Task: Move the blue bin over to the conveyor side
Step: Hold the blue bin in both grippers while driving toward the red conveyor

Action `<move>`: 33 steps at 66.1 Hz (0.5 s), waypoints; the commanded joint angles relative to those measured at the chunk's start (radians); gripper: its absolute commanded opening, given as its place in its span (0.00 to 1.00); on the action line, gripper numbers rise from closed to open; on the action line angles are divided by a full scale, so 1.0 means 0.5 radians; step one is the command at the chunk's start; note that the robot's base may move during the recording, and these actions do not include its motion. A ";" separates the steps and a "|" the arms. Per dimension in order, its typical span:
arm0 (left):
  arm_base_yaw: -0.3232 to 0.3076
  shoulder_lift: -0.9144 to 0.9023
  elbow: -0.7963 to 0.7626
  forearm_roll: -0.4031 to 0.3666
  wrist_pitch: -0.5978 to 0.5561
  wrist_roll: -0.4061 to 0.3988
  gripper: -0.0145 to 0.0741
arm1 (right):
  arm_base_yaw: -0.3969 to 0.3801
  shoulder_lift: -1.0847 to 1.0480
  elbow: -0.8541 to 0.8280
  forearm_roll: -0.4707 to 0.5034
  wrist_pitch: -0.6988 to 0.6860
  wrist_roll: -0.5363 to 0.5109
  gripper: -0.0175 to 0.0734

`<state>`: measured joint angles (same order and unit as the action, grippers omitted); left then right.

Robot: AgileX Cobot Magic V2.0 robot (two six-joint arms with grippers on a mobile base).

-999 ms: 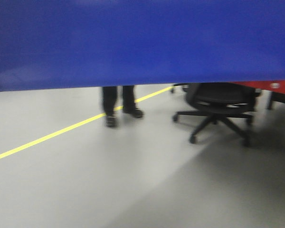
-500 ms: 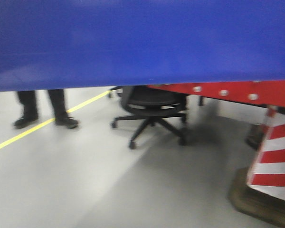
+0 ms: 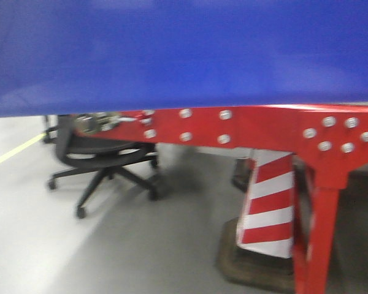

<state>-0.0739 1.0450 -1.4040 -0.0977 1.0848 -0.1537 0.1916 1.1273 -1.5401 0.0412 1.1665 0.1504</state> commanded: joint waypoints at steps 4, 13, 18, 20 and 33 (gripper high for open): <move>-0.005 -0.041 -0.029 0.066 -0.175 0.025 0.14 | -0.015 -0.042 -0.033 -0.118 -0.196 -0.019 0.10; -0.005 -0.041 -0.029 0.066 -0.175 0.025 0.14 | -0.015 -0.042 -0.033 -0.114 -0.196 -0.019 0.10; -0.005 -0.041 -0.029 0.066 -0.175 0.025 0.14 | -0.015 -0.042 -0.033 -0.114 -0.196 -0.019 0.10; -0.005 -0.041 -0.029 0.066 -0.175 0.025 0.14 | -0.015 -0.042 -0.033 -0.114 -0.196 -0.019 0.10; -0.005 -0.041 -0.029 0.066 -0.175 0.025 0.14 | -0.015 -0.042 -0.033 -0.114 -0.196 -0.019 0.10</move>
<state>-0.0739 1.0450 -1.4040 -0.0977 1.0848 -0.1537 0.1916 1.1273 -1.5401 0.0412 1.1665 0.1504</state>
